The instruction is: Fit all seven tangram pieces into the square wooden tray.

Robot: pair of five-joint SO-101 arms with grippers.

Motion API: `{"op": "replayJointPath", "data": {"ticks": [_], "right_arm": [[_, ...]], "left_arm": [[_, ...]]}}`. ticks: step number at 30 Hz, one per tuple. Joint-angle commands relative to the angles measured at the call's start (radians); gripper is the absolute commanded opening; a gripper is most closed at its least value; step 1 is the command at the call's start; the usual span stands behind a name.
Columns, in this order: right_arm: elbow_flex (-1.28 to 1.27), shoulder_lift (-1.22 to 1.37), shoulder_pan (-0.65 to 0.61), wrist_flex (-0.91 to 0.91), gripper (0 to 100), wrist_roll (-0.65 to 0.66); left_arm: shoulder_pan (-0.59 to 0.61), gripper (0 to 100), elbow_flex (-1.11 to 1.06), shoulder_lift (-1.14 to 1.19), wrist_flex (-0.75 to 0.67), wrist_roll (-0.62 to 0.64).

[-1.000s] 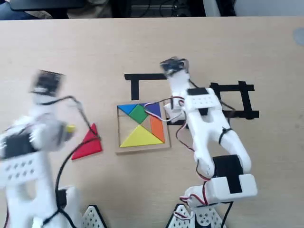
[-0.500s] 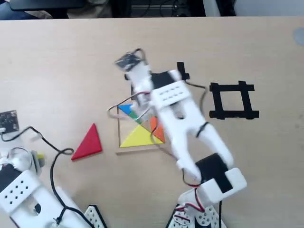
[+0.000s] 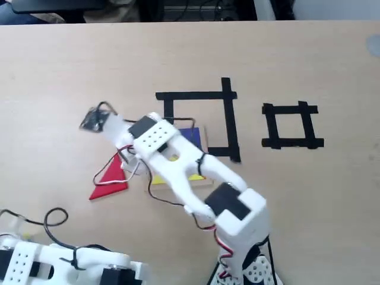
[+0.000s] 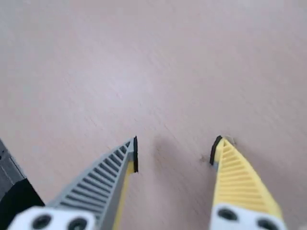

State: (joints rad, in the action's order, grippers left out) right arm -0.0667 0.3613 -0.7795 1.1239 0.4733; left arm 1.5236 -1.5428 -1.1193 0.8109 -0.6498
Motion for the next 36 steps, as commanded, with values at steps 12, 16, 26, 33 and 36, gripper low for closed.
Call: {"op": "replayJointPath", "data": {"ticks": [12,16,26,33,36], "right_arm": [[0.197,-0.002,-0.086,0.215,2.8,0.104],[0.196,-0.025,-0.138,0.232,1.1,-0.034],[0.105,0.101,-0.245,0.08,1.1,0.16],[0.104,0.113,-0.238,0.114,1.1,0.115],[0.101,0.117,-0.196,0.077,1.1,0.13]], "left_arm": [[-0.001,26,0.036,-0.002,0.13,0.143],[-0.001,26,0.03,-0.002,0.129,0.143],[-0.002,26,0.03,-0.002,0.129,0.141],[-0.007,26,0.03,-0.002,0.129,0.138],[-0.007,26,0.03,-0.002,0.129,0.138]]}}
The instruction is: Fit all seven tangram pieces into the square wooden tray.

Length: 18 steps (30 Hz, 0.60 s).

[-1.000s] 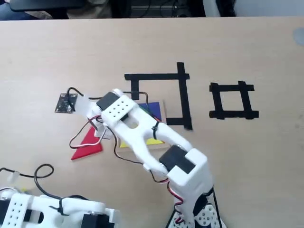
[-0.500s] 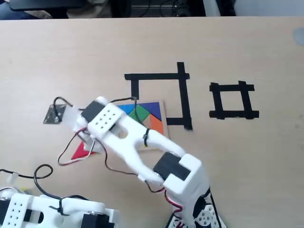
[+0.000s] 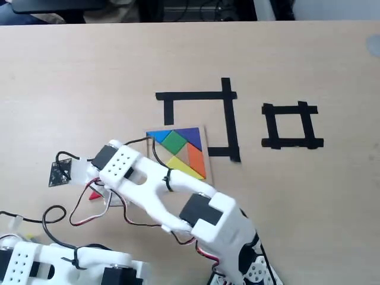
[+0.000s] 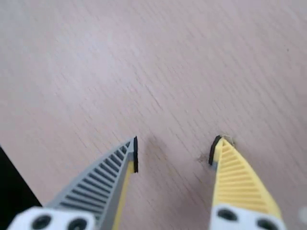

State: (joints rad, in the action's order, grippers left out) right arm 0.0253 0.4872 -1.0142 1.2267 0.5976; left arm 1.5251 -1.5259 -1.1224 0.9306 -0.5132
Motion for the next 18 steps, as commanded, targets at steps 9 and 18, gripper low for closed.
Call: {"op": "replayJointPath", "data": {"ticks": [9,18], "right_arm": [[0.033,0.041,0.149,-0.084,1.1,0.173],[0.255,-0.028,0.137,0.133,1.1,0.169]], "left_arm": [[-0.007,26,0.013,0.002,0.009,0.002],[-0.01,26,0.008,0.002,-0.009,0.0]]}}
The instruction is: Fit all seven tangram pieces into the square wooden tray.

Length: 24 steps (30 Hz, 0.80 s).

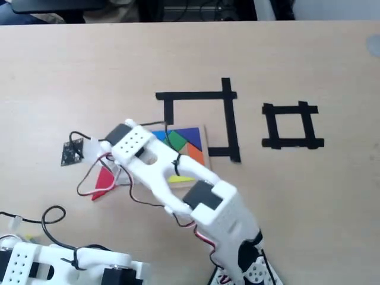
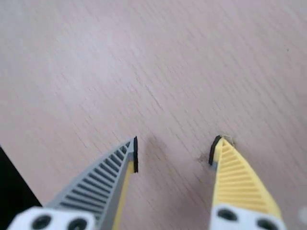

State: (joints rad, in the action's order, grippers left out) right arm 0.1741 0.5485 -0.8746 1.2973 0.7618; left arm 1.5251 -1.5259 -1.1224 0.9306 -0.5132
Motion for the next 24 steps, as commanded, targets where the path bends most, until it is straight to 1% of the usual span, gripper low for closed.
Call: {"op": "replayJointPath", "data": {"ticks": [1,4,8,10,11,13,17,24], "right_arm": [[0.128,-0.114,-0.008,0.064,1.1,-0.015],[0.16,-0.142,-0.015,-0.009,1.1,-0.155],[0.145,-0.065,-0.014,-0.158,1.1,-0.453],[0.148,0.001,-0.015,-0.175,1.1,-0.557],[0.15,0.027,-0.02,-0.169,1.1,-0.585],[0.17,0.065,-0.057,-0.124,1.1,-0.608],[0.24,0.082,-0.124,0.0,1.1,-0.611],[0.226,0.157,-0.126,-0.057,1.1,-0.609]], "left_arm": [[-0.01,26,0.001,0.002,-0.018,0.0],[-0.01,26,-0.002,0.002,-0.025,0.0],[-0.01,26,-0.004,0.002,-0.025,0.0],[-0.008,26,-0.004,0.002,-0.025,0.0],[-0.008,26,-0.004,0.002,-0.025,0.0],[-0.008,26,-0.004,0.002,-0.025,0.0],[-0.008,26,-0.004,0.002,-0.025,0.0],[-0.008,26,-0.004,0.002,-0.025,0.0]]}}
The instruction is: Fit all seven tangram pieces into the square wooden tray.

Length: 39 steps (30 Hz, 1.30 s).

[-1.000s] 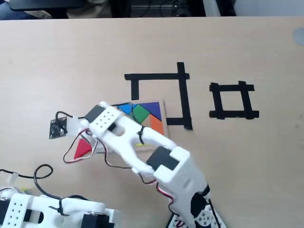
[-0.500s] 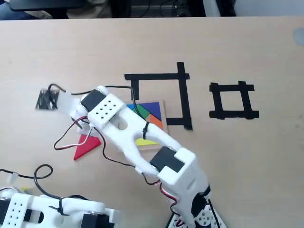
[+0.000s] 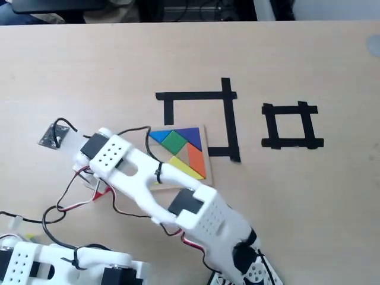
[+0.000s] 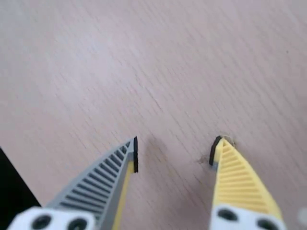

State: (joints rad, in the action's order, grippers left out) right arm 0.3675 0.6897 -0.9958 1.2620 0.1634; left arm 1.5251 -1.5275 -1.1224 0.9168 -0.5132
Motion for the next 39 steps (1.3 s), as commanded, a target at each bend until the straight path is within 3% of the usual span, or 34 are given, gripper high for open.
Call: {"op": "replayJointPath", "data": {"ticks": [1,12,22,27,32,39], "right_arm": [[0.036,0.039,-0.005,-0.02,1.1,-0.009],[0.262,0.177,0.132,0.14,1.1,0.038],[0.576,0.288,0.235,0.273,1.1,0.31],[0.704,0.328,0.226,0.315,1.1,0.407],[0.806,0.348,0.199,0.42,1.1,0.39],[0.997,0.394,0.336,0.362,1.1,0.112]], "left_arm": [[-0.008,26,-0.002,0.002,-0.011,0.0],[-0.007,26,-0.004,0.002,-0.011,0.0],[-0.007,26,-0.004,0.002,-0.011,0.0],[-0.007,26,-0.004,0.002,-0.011,0.0],[-0.007,26,-0.004,0.002,-0.011,0.0],[-0.007,26,-0.004,0.002,-0.011,-0.002]]}}
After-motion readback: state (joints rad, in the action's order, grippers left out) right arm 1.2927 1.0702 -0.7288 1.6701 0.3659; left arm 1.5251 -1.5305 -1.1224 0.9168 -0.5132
